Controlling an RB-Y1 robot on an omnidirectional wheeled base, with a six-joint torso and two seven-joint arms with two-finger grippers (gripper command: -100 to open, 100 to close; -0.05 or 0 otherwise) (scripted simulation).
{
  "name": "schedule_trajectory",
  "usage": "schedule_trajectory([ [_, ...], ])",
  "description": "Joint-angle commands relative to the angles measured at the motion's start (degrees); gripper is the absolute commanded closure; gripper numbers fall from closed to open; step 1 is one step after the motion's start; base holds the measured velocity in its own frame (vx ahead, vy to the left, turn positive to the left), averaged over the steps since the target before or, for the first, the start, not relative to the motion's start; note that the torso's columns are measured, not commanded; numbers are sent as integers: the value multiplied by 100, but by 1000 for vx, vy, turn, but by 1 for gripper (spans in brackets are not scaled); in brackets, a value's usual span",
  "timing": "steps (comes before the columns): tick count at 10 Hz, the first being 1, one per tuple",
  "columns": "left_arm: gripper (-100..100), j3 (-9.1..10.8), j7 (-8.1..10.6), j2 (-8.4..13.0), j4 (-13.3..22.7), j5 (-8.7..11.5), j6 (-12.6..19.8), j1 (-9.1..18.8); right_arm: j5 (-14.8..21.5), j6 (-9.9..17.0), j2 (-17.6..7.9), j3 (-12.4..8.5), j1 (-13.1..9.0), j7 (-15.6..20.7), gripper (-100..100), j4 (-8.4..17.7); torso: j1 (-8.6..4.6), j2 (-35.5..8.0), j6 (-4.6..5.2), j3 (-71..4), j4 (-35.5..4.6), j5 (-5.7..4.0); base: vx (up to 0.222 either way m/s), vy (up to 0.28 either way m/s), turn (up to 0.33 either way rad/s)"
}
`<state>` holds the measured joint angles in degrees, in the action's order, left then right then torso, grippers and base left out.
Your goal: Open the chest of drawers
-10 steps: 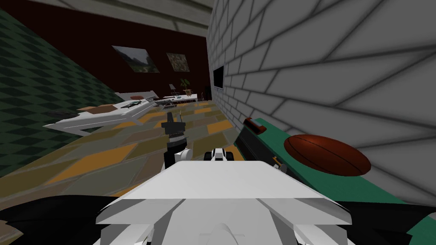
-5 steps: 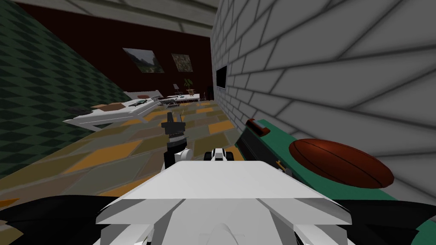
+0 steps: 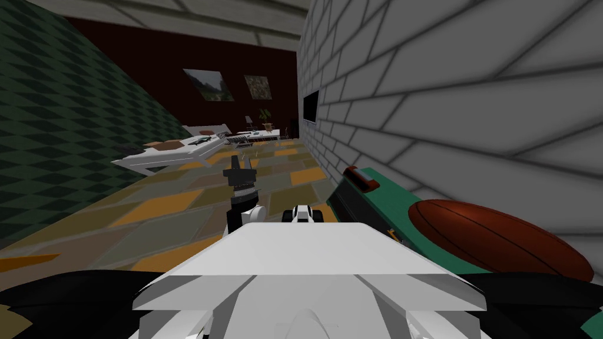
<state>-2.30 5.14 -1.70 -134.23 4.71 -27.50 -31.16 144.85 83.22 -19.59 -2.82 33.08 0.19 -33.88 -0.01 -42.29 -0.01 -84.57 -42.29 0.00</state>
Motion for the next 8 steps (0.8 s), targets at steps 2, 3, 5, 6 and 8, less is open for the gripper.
schedule_trajectory([
  [2,0,0,0,0,0,0,0,0,331,61,-266,111,402,-350,-100,77,1,1,1,-1,0,0,15,-3,90],
  [3,0,0,0,0,0,0,0,0,420,67,-337,141,517,-434,-100,81,1,1,0,0,0,0,17,-2,81],
  [5,0,0,0,0,0,0,0,0,612,79,-492,206,766,-615,-100,90,1,0,1,0,0,0,15,-2,97],
  [6,0,0,0,0,0,0,0,0,714,84,-576,241,897,-713,-100,95,1,1,0,0,0,0,16,-3,115],
  [8,0,0,0,0,0,0,0,0,920,90,-753,315,1180,-920,-100,108,1,2,1,-1,0,0,19,-5,115],
])
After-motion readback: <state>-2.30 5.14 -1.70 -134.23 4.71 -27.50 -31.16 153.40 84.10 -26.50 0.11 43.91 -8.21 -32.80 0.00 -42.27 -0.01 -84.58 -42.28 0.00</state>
